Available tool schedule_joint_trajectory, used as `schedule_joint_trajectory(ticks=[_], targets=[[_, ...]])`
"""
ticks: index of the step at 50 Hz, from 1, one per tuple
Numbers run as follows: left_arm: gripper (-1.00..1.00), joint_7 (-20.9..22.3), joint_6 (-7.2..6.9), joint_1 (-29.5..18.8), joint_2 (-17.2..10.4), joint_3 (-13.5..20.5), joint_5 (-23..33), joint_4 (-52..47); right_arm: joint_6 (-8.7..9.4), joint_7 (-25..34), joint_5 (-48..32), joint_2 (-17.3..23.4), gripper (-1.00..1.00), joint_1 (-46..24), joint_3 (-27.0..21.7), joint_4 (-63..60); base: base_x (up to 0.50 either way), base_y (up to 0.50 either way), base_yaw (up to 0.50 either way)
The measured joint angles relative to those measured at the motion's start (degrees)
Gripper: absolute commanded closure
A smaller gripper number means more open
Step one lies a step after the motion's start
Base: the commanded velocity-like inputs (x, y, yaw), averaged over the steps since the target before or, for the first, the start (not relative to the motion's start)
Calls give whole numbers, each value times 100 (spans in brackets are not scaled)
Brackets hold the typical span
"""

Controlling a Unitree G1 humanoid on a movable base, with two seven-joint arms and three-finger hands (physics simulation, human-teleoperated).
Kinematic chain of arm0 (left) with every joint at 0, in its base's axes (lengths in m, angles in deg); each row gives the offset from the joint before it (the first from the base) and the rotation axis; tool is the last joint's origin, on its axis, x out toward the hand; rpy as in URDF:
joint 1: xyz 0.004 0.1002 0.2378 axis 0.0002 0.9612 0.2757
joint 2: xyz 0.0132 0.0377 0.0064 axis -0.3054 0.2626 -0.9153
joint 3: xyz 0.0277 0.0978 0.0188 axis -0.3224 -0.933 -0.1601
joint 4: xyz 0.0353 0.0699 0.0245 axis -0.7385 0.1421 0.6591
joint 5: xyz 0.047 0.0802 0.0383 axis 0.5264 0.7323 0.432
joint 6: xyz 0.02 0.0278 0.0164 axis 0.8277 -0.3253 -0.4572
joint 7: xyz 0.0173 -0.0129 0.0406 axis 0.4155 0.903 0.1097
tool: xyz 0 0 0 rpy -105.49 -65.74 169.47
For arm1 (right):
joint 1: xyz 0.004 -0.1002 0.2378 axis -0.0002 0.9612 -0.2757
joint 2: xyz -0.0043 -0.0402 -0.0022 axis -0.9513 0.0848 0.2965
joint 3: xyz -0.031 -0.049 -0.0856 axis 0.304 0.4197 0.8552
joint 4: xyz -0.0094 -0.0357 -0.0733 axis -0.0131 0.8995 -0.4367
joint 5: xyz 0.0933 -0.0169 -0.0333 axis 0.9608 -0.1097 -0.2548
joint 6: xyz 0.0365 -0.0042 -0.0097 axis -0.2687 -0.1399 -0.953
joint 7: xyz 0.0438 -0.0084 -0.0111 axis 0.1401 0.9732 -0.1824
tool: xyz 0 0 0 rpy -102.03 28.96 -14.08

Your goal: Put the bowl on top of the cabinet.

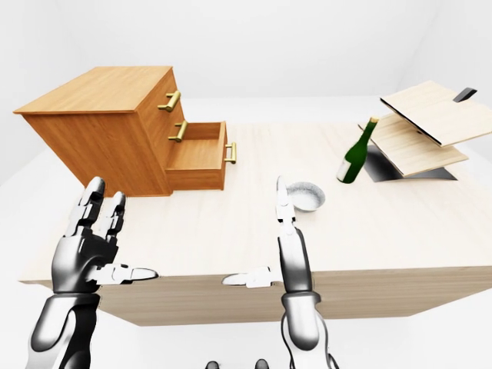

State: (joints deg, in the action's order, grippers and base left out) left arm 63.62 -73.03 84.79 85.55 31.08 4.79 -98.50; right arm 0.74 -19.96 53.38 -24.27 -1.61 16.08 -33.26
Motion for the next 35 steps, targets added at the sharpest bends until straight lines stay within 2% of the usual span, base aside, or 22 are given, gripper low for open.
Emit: schedule_joint_trajectory(ticks=[10, 23, 35], targets=[[-100, 12, 0, 9, 0, 12, -8, -11, 0, 8, 12, -17, -100, -46, -21, 63, 0, 50, 0], [-100, 20, 0, 6, -13, 39, -19, -35, 0, 0, 240, -82, -100, -100, -93, 46, 0, 0, 0], [-100, 32, 0, 10, -6, 41, -27, -42, 0, 63, 300, -40, -100, -78, -7, 69, 47, 0, 0]])
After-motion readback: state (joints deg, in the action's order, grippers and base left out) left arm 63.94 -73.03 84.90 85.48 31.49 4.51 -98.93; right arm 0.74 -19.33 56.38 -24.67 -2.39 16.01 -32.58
